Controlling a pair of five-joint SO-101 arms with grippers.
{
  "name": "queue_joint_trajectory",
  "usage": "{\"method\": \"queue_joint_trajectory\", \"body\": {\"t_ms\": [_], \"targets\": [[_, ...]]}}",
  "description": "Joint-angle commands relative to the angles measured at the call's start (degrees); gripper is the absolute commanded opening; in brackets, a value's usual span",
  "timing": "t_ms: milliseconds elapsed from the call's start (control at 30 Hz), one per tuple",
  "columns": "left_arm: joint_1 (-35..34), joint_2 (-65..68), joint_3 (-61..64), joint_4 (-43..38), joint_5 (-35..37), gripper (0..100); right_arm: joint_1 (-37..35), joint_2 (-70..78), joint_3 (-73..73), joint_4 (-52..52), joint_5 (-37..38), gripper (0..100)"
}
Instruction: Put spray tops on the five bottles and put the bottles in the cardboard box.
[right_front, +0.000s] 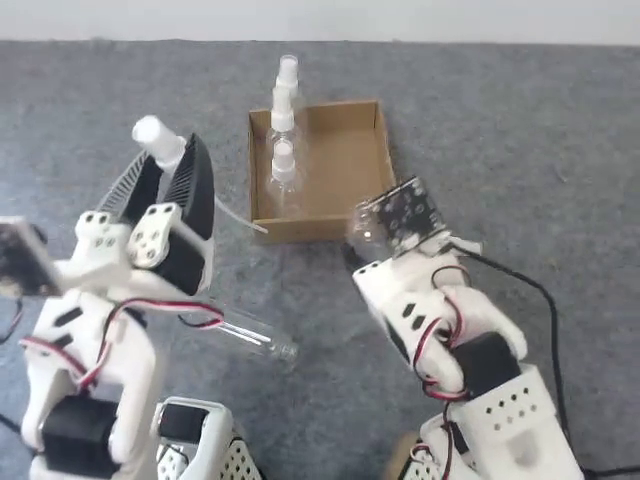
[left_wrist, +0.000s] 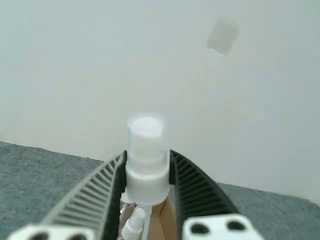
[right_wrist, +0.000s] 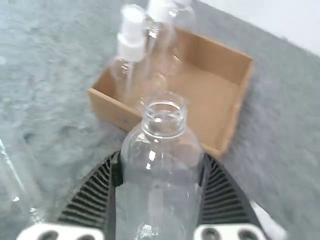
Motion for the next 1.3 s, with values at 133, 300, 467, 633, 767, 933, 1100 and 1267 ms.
{"method": "queue_joint_trajectory", "body": {"t_ms": [133, 300, 467, 633, 767, 933, 1100, 1267], "targets": [[-0.09, -7.21, 2.51, -1.76, 1.41, 1, -6.46, -3.47, 8.70, -12.62, 0.88, 2.4], [0.09, -9.67, 3.91, -1.76, 1.41, 1, -11.82, -3.47, 13.45, -17.80, 5.98, 2.4], [0.44, -11.25, 5.32, -1.67, 1.41, 1, -13.05, -3.47, 15.91, -21.58, 6.86, 2.3], [3.08, -12.75, 6.64, -1.41, 1.05, 1, -13.23, -3.47, 17.05, -23.43, 7.74, 2.3], [4.48, -12.84, 8.22, -1.76, 0.53, 1, -13.23, -3.47, 17.14, -23.60, 10.20, 2.3], [4.57, -12.84, 8.40, -1.76, -0.44, 1, -14.55, -3.47, 17.14, -23.60, 10.46, 2.3], [4.66, -12.84, 9.19, -1.76, -0.53, 1, -17.19, -3.47, 17.14, -23.60, 10.46, 2.3], [4.31, -12.92, 12.62, -4.04, -0.62, 1, -17.10, -3.47, 17.14, -23.60, 10.46, 2.3]]}}
